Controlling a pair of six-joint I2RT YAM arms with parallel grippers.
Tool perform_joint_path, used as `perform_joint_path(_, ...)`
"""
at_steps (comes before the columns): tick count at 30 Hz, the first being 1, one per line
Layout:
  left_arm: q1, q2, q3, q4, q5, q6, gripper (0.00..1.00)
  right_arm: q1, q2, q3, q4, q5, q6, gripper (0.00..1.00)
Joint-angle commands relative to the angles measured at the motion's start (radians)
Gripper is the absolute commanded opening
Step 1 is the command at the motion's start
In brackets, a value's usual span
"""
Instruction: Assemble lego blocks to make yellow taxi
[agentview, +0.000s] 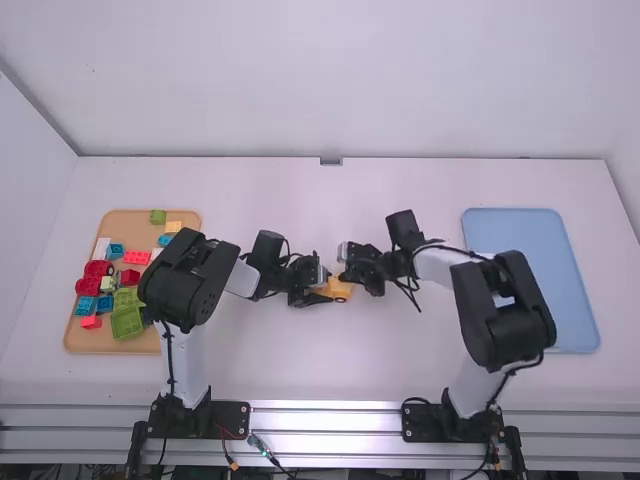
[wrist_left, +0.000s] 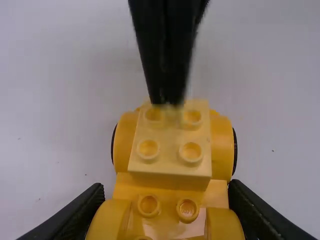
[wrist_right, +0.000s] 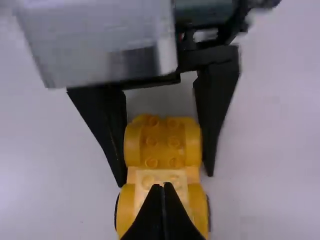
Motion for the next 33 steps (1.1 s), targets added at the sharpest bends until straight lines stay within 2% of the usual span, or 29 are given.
perform_joint_path(1, -0.003, 0.009, -0.02, -0.013, -0.027, -0.003, 0.36, -0.046, -0.104, 0.056, 0.002, -0.016, -0.014, 0.47)
perform_joint_path(2, -0.003, 0.009, -0.02, -0.013, -0.027, -0.003, 0.36, -0.06, -0.125, 0.055, 0.004, 0.016, 0.017, 0.82)
perform_joint_path(3, -0.003, 0.009, -0.02, -0.013, -0.028, -0.003, 0.37, -0.07, -0.146, 0.054, 0.003, 0.063, 0.051, 0.99)
perform_joint_path(4, -0.003, 0.009, -0.02, -0.013, -0.028, -0.003, 0.39, -0.075, -0.156, 0.054, 0.003, 0.097, 0.082, 0.99)
perform_joint_path(6, -0.003, 0.009, -0.02, -0.013, -0.028, -0.003, 0.58, -0.088, -0.162, 0.054, 0.01, 0.166, 0.145, 0.99)
perform_joint_path(7, -0.003, 0.009, -0.02, -0.013, -0.028, -0.003, 0.61, -0.089, -0.162, 0.054, 0.01, 0.17, 0.146, 0.99)
perform_joint_path(9, -0.003, 0.009, -0.02, -0.014, -0.027, -0.003, 0.88, -0.1, -0.162, 0.054, 0.005, 0.19, 0.146, 0.99)
perform_joint_path(11, -0.003, 0.008, -0.02, -0.016, -0.027, -0.003, 1.0, -0.1, -0.162, 0.054, 0.007, 0.189, 0.146, 0.99)
perform_joint_path(17, 0.009, -0.016, -0.021, -0.026, -0.027, -0.011, 0.99, -0.099, -0.162, 0.054, 0.045, 0.229, 0.14, 0.99)
perform_joint_path(20, 0.043, -0.061, -0.019, -0.08, -0.027, -0.01, 0.99, -0.099, -0.162, 0.054, 0.075, 0.253, 0.147, 0.99)
perform_joint_path(24, 0.122, -0.161, -0.019, -0.212, -0.027, -0.009, 0.99, -0.099, -0.162, 0.054, 0.103, 0.257, 0.147, 0.99)
perform_joint_path(26, 0.204, -0.248, -0.016, -0.34, -0.028, 0.01, 0.99, -0.098, -0.162, 0.054, 0.126, 0.257, 0.147, 0.99)
perform_joint_path(30, 0.32, -0.365, -0.01, -0.498, -0.027, 0.012, 0.99, -0.1, -0.162, 0.054, 0.162, 0.257, 0.147, 0.99)
perform_joint_path(33, 0.414, -0.456, -0.01, -0.573, -0.035, -0.081, 0.99, -0.098, -0.162, 0.054, 0.189, 0.256, 0.147, 0.99)
